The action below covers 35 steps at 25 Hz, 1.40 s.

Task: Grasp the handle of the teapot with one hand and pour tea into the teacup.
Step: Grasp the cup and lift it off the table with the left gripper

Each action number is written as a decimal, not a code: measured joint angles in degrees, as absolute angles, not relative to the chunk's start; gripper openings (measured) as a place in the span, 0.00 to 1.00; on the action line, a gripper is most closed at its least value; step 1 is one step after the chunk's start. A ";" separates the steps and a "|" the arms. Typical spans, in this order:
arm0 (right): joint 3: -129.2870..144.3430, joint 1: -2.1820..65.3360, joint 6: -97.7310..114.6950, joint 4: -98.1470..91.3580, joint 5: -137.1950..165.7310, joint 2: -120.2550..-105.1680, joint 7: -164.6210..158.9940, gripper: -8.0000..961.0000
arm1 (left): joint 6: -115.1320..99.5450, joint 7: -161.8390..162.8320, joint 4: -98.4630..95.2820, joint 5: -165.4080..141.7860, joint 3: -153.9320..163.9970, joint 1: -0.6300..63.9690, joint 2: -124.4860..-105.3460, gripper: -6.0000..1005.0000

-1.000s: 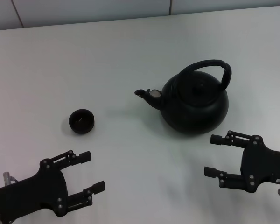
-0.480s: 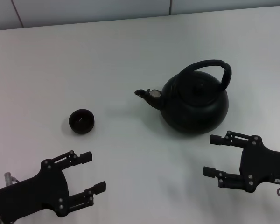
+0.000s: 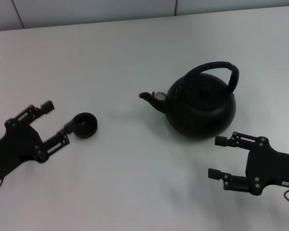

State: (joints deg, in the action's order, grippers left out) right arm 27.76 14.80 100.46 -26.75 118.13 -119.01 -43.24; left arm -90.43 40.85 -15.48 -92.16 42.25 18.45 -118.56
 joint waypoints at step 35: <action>27.68 15.73 100.83 -27.11 117.75 -118.91 -43.64 0.78 | -73.24 36.12 -13.40 -88.43 48.72 20.51 -118.86 0.86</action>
